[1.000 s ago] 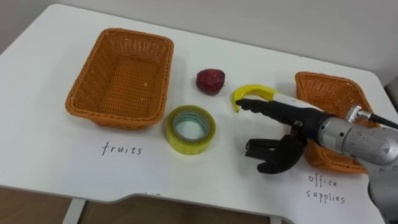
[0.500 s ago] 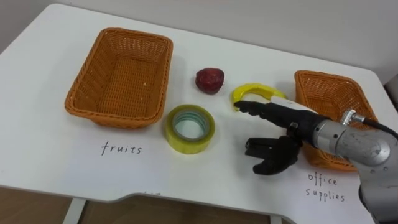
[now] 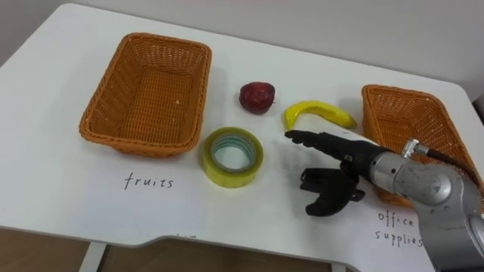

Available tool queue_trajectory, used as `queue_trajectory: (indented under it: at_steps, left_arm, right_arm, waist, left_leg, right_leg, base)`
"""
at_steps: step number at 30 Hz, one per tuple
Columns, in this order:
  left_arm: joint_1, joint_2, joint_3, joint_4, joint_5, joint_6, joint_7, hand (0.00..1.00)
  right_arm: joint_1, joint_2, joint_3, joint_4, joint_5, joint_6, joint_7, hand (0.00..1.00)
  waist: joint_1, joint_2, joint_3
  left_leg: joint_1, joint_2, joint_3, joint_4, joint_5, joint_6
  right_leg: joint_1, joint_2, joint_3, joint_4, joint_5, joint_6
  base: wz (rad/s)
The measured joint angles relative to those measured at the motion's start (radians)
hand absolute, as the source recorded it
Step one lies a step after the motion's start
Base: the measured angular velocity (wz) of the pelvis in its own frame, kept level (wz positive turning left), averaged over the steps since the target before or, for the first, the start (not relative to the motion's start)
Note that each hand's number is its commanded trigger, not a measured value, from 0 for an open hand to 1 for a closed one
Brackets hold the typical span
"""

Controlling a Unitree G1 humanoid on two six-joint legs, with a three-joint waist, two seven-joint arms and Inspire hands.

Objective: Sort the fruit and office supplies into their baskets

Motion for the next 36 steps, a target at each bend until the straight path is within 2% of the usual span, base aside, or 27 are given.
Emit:
queue_trajectory:
  at_steps: [14,21,36]
  left_arm:
    - [0.002,0.001,-0.014,0.0,0.0,0.0,-0.002,0.0]
    - [0.01,-0.001,-0.021,0.0,0.0,-0.001,-0.002,0.0]
    - [0.012,0.0,-0.017,-0.019,0.0,-0.002,-0.042,0.0]
  right_arm:
    - [0.005,0.0,0.005,0.036,-0.043,0.0,-0.005,0.0]
    - [0.007,0.0,0.005,0.042,-0.047,0.0,-0.007,0.0]
    - [0.022,-0.003,0.005,0.042,-0.127,0.0,0.0,0.0]
  waist:
    - [0.0,0.003,0.0024]
    - [-0.001,-0.004,-0.0022]
    - [-0.004,-0.006,-0.0006]
  left_leg:
    - [0.001,0.0,0.002,0.0,0.0,0.0]
    - [0.002,0.0,0.001,-0.001,0.0,0.0]
    - [0.002,0.0,-0.001,0.001,0.0,0.0]
  right_leg:
    - [0.0,0.0,0.0,0.0,0.0,0.0]
    - [-0.001,0.0,-0.001,0.001,0.0,0.0]
    - [0.002,0.0,0.002,0.001,0.0,0.0]
  base:
    - [0.0]
    - [0.0]
    - [0.0]
